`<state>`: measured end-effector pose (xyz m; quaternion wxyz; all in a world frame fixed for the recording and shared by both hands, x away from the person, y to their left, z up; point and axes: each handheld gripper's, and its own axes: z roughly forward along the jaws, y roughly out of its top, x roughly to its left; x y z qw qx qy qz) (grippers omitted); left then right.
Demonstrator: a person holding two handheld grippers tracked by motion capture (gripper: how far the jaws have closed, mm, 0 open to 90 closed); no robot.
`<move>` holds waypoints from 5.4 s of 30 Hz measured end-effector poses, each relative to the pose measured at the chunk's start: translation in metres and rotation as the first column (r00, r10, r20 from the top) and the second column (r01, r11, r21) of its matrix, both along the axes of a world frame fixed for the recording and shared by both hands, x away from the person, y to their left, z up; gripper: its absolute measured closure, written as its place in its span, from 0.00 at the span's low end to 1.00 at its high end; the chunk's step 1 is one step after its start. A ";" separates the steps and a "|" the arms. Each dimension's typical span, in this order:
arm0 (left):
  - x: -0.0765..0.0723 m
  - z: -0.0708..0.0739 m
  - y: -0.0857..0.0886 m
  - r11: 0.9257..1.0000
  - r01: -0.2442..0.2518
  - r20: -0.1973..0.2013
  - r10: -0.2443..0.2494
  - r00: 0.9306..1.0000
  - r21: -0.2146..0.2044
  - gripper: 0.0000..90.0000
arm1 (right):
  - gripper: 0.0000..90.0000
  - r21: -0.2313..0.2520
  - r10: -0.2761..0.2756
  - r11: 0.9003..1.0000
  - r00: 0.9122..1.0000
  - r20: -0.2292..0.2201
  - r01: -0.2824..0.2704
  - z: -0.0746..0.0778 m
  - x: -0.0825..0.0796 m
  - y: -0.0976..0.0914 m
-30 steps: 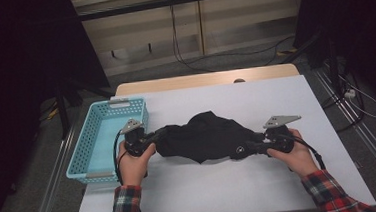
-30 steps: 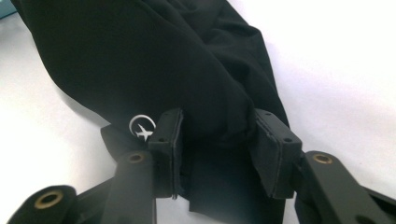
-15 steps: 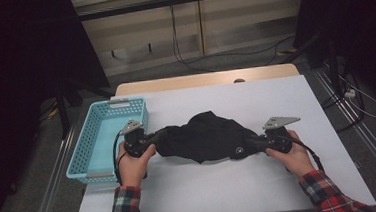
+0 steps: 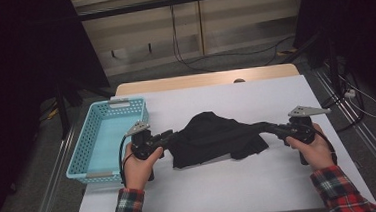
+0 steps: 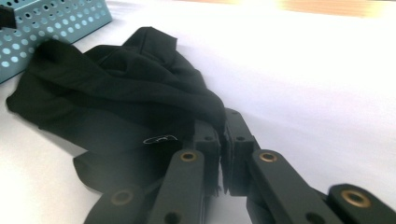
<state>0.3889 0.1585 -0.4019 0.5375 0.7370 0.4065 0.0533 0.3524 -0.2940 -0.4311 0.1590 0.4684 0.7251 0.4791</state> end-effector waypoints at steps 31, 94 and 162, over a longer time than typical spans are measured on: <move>0.011 -0.051 -0.030 0.976 0.052 -0.094 -0.032 0.995 0.210 0.77 | 0.97 -0.021 -0.018 1.000 0.999 -0.034 0.017 -0.003 -0.002 -0.005; 0.041 0.058 -0.004 0.997 -0.042 0.097 0.035 0.995 0.069 0.96 | 0.97 -0.072 0.011 0.997 0.995 0.103 -0.003 0.075 0.024 0.012; 0.006 -0.011 -0.033 0.961 0.066 0.047 -0.081 0.996 0.269 0.20 | 0.69 -0.262 0.005 0.965 1.000 -0.011 -0.007 -0.005 -0.010 0.038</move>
